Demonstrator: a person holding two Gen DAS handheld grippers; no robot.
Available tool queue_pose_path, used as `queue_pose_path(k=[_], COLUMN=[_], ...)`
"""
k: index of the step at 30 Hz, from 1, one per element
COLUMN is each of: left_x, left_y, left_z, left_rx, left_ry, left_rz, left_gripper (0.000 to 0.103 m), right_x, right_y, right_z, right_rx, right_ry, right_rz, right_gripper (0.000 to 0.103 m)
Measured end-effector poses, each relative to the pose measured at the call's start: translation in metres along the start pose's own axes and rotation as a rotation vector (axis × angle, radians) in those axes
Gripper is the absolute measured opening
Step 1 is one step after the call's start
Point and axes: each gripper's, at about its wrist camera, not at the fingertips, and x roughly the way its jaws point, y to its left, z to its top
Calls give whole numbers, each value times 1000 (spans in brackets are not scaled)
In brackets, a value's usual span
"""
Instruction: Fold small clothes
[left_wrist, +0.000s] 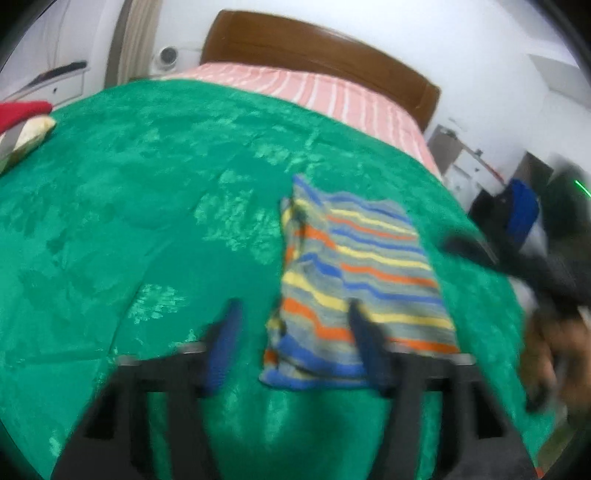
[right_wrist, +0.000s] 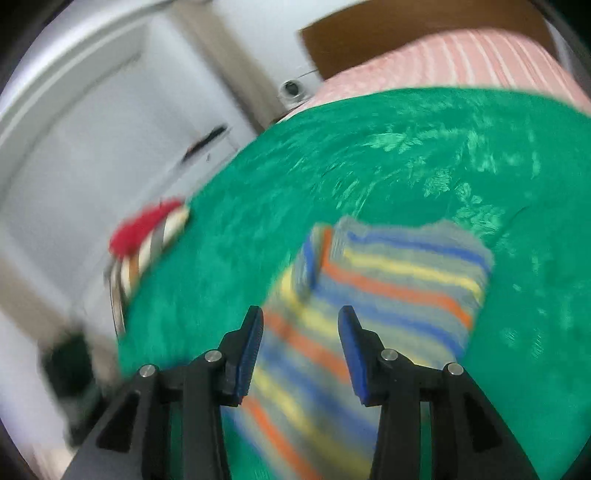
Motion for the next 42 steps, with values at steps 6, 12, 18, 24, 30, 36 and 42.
queue_pose_path(k=[6,12,18,24,30,36,42], left_x=[13,-18,-74,-59,-45,-46,-43], left_y=[14,19,-7,-42,-56,-57,-60], left_z=[-27,-34,-82,-122,-137,-138,-141], left_rx=[-40,-13,98,217,300,313,324], left_ry=[132,166,99,100,95,94,77], left_rz=[63,148,116,132,198,199,211], left_gripper=[1,17,81,93,102,102,102], right_x=[10,-30,-76,-81,-72,-66,-63], right_y=[-2,1,19,28,28,23,21], right_z=[-115,-139,-177,-208,-225,-230,-232], right_rx=[-85,2,14,71,54,35,25], right_ry=[179,96,-3,32,1,-12,-22], right_rz=[-178,-290,-473,-649,-695,-685,-680], right_gripper=[35,40,80,91,102,103,103])
